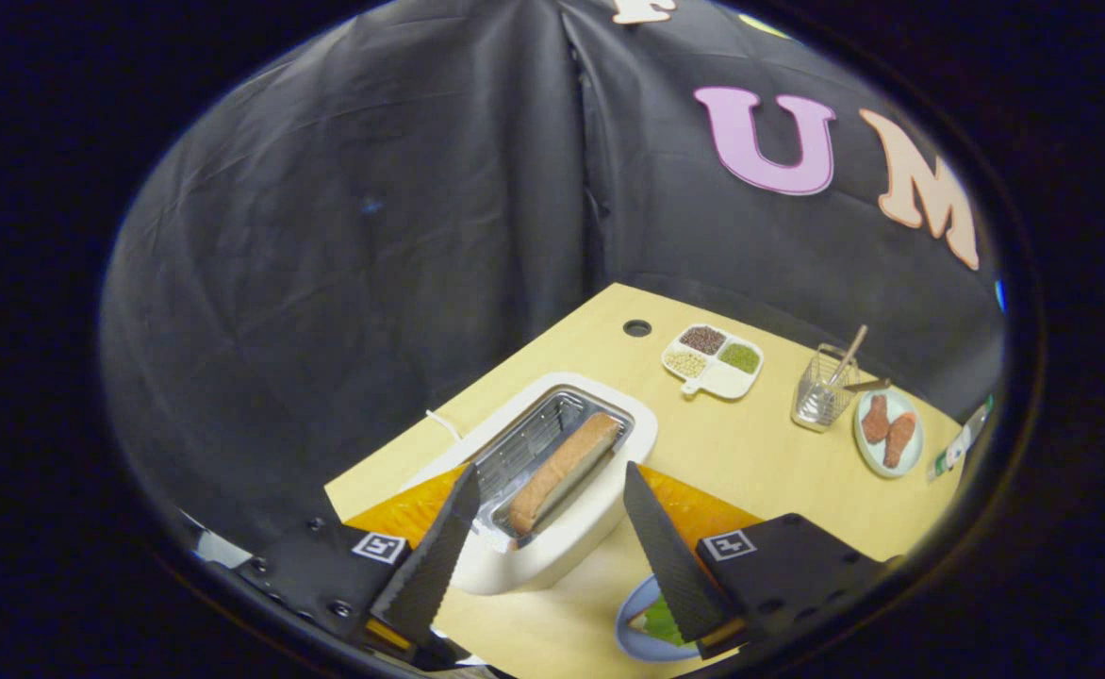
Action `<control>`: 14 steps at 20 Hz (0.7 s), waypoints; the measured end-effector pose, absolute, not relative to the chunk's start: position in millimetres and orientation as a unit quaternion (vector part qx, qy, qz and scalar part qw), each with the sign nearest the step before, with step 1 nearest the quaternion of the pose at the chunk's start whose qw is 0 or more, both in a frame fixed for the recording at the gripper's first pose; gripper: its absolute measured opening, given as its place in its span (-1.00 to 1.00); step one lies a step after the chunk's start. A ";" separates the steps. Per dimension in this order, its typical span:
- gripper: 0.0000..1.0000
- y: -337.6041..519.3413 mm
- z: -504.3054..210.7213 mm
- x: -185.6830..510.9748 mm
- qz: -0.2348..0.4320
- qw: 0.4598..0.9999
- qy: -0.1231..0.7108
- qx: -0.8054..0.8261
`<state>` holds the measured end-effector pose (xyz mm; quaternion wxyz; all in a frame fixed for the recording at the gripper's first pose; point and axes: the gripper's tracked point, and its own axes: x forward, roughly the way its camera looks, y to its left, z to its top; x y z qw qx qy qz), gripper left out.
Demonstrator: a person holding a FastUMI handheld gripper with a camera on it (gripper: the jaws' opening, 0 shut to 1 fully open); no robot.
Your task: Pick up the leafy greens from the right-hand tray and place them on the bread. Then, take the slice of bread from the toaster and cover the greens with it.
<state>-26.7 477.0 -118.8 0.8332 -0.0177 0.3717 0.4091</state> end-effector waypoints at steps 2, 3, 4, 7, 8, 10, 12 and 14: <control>0.93 480.0 -123.9 -22.2 0.396 0.831 0.390 0.000; 0.92 481.4 -127.4 -19.0 0.390 0.830 0.398 0.007; 0.91 481.9 -130.7 -17.1 0.384 0.829 0.406 0.011; 0.86 489.0 -136.5 -12.7 0.376 0.827 0.418 0.022; 0.82 491.2 -138.2 -12.2 0.374 0.825 0.423 0.026; 0.74 494.0 -142.0 -9.3 0.365 0.824 0.433 0.033; 0.43 492.6 -145.8 -6.5 0.354 0.824 0.441 0.038; 0.12 495.0 -144.9 -6.0 0.349 0.823 0.446 0.048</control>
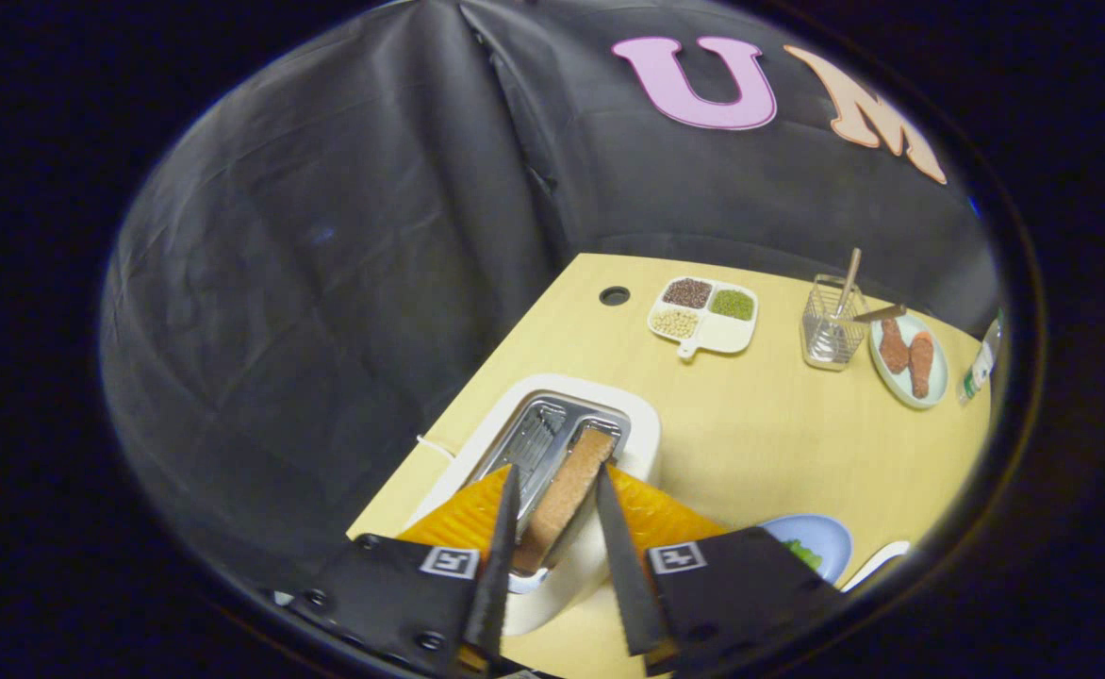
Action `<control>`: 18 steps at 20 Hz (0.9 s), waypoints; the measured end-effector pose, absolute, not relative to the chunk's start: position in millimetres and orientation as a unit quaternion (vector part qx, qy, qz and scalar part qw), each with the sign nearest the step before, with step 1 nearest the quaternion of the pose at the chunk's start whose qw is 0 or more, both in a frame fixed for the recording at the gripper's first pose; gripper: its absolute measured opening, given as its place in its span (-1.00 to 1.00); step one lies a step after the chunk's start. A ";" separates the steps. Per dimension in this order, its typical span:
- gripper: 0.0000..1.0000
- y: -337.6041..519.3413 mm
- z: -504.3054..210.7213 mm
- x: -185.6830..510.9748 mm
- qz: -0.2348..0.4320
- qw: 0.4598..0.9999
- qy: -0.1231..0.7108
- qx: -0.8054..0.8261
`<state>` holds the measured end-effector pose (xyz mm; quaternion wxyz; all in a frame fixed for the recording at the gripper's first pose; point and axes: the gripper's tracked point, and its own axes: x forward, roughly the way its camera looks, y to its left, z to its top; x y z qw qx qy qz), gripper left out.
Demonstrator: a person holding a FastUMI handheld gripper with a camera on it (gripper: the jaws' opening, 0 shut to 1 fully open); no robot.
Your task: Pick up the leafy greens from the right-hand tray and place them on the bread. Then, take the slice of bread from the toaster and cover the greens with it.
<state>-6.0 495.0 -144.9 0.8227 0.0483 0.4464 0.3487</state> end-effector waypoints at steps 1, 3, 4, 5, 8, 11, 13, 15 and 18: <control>-0.03 494.2 -143.1 -4.8 0.346 0.823 0.447 0.052; -0.34 494.8 -144.8 -7.2 0.344 0.819 0.456 0.056; -0.49 495.7 -144.4 -10.6 0.348 0.815 0.459 0.057; -0.64 495.2 -143.9 -12.4 0.351 0.813 0.461 0.055; -0.90 490.9 -138.5 -12.9 0.352 0.819 0.450 0.051; -0.91 490.5 -136.8 -14.7 0.356 0.816 0.452 0.060; -0.91 488.8 -130.2 -12.9 0.358 0.817 0.446 0.068; -0.91 484.3 -123.6 -12.9 0.360 0.818 0.442 0.073; -0.91 477.8 -107.6 -12.1 0.361 0.820 0.433 0.094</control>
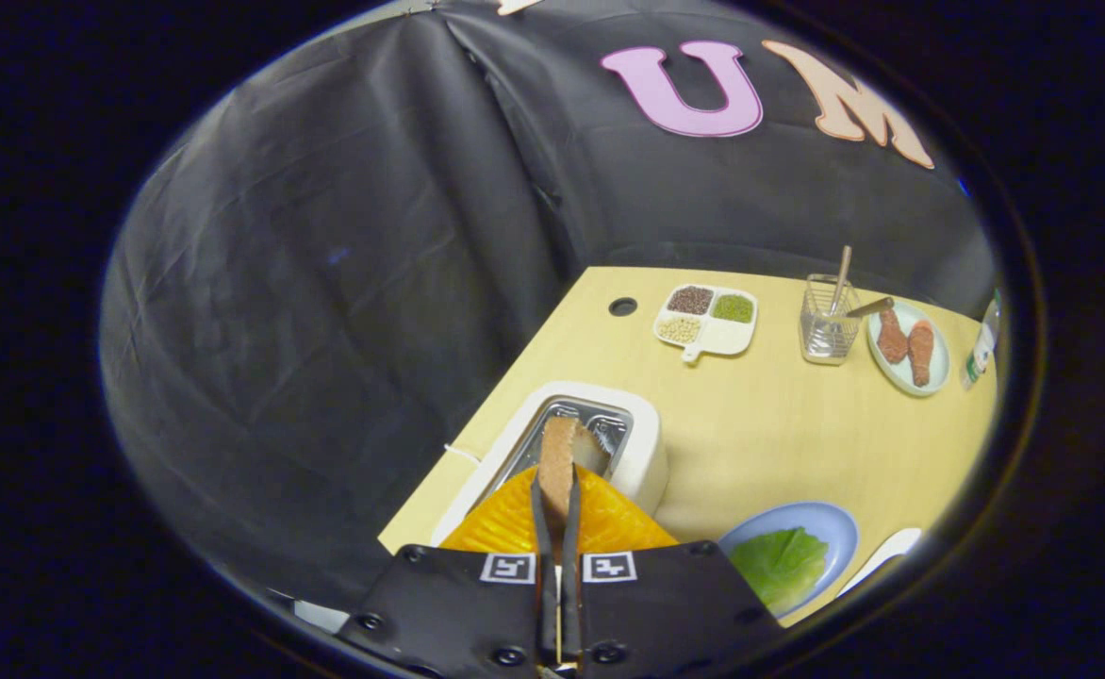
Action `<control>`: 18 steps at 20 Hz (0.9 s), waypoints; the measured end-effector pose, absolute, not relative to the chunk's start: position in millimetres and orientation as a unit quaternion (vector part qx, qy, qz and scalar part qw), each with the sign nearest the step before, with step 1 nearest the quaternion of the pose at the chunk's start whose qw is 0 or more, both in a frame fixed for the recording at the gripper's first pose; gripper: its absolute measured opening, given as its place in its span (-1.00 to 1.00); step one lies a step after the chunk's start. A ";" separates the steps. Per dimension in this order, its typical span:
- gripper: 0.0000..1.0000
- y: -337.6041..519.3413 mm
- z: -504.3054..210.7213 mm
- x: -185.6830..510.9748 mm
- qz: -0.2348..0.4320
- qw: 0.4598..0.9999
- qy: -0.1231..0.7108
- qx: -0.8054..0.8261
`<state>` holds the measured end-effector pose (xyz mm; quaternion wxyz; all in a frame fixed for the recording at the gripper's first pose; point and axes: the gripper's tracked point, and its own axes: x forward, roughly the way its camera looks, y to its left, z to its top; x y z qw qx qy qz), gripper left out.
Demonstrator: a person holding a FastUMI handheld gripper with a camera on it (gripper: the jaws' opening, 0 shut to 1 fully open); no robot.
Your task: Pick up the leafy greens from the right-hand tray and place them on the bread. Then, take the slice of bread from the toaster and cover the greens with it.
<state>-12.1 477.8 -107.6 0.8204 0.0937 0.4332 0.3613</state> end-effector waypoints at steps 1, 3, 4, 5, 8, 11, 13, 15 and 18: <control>-0.91 473.7 -104.1 -12.1 0.362 0.819 0.434 0.098; -0.91 464.8 -94.9 -8.1 0.360 0.823 0.425 0.109; -0.91 459.7 -91.0 -6.5 0.359 0.824 0.422 0.115; -0.91 455.6 -87.4 -6.8 0.359 0.824 0.420 0.123; -0.91 443.2 -75.3 -2.9 0.357 0.824 0.413 0.150; -0.92 432.5 -67.2 0.6 0.356 0.824 0.408 0.168; -0.92 424.9 -65.0 1.9 0.353 0.823 0.408 0.181; -0.92 412.5 -64.6 5.1 0.346 0.825 0.406 0.186; -0.92 396.1 -68.5 7.4 0.337 0.829 0.404 0.188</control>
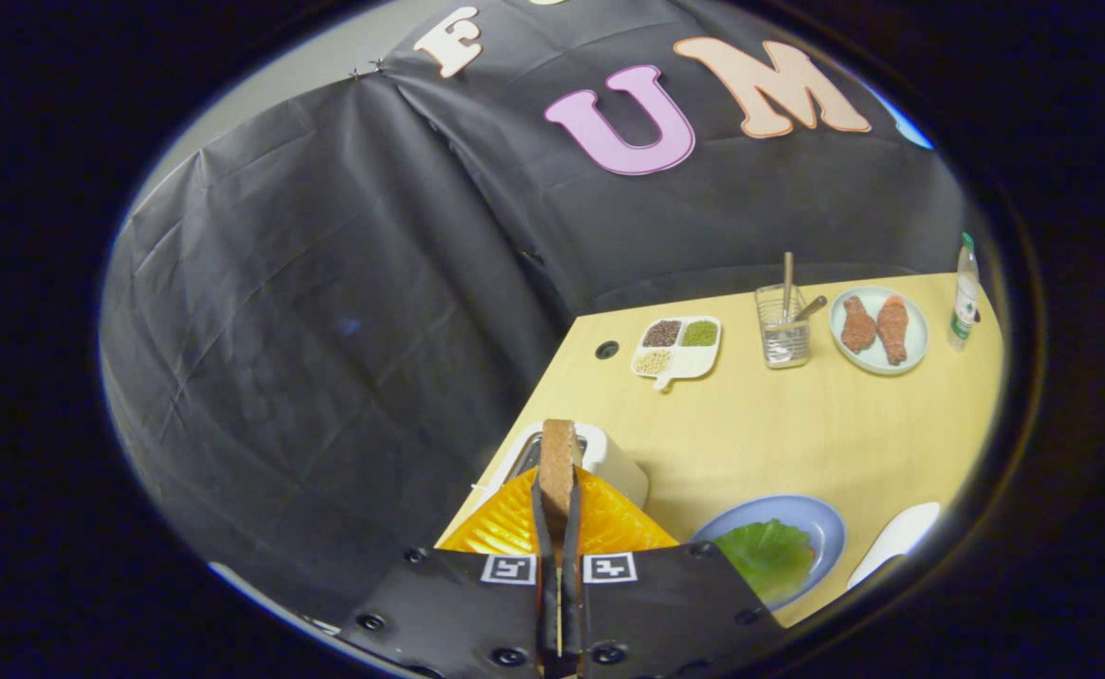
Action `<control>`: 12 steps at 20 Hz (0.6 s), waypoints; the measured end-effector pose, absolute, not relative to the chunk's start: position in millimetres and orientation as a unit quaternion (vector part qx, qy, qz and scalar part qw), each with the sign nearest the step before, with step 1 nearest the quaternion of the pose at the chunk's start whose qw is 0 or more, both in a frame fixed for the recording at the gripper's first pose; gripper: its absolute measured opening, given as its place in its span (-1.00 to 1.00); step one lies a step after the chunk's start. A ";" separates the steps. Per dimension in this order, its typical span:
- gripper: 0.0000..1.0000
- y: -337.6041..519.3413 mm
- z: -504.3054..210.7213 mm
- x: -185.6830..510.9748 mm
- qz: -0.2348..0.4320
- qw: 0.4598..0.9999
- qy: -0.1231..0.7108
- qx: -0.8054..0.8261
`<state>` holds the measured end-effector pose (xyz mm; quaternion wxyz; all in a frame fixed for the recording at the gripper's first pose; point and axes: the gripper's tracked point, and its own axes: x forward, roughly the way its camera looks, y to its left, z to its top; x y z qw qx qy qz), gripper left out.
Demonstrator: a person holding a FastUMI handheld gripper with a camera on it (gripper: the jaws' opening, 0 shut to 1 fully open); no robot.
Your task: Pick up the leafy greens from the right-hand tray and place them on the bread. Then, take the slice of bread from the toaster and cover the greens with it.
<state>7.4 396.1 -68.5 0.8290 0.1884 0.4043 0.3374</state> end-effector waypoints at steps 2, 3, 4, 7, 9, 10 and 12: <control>-0.91 383.5 -75.8 6.3 0.327 0.831 0.410 0.186; -0.91 380.0 -80.4 6.4 0.322 0.831 0.413 0.187; -0.91 375.7 -84.6 5.5 0.319 0.830 0.417 0.187; -0.91 360.1 -99.4 1.2 0.307 0.830 0.428 0.183; -0.91 350.0 -107.3 -1.4 0.299 0.830 0.434 0.182; -0.91 346.2 -110.1 -3.2 0.297 0.830 0.437 0.182; -0.91 337.7 -119.2 -6.9 0.290 0.828 0.445 0.182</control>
